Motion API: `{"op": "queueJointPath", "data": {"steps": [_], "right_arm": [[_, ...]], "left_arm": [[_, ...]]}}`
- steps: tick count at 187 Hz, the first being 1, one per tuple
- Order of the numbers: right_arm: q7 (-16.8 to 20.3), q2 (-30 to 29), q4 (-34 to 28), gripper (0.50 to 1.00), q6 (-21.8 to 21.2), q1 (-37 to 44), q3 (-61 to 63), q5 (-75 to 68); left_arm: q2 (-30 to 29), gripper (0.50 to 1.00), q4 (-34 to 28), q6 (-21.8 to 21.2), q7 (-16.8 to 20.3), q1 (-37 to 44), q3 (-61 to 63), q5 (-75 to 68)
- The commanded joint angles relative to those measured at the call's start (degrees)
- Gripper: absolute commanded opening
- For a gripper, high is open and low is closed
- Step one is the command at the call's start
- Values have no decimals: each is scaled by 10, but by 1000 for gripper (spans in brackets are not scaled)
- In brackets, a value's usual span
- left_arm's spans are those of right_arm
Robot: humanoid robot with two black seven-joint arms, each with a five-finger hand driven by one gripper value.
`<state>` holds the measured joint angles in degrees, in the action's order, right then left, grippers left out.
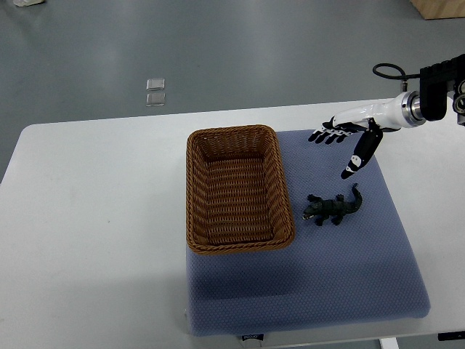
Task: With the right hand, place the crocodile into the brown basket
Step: 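Move the right hand over the toy crocodile and lower it, then close the right hand fingers around the crocodile's body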
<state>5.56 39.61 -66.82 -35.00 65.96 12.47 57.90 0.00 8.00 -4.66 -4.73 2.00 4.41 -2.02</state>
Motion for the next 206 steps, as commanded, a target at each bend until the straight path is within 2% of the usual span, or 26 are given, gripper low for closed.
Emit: {"op": "queueJointPath", "data": {"steps": [1,19,67,125,206], "right_arm": [[1,-9,-1,930,0,-26,-1,8],[1,-15,-1,930,0,-42,-1,11],[1,-13,8,930,56,-73,-13,65],[0,-15,8,928,90,-98,-11,65],[-5,-15,8,926,107,-123,-10,65]], "left_arm": [[0,1000,0,0,0,0,0,0],[0,1000,0,0,0,0,0,0],[0,1000,0,0,0,-1,0,0],[0,1000,0,0,0,0,0,0],[0,1000,0,0,0,-1,0,0]]}}
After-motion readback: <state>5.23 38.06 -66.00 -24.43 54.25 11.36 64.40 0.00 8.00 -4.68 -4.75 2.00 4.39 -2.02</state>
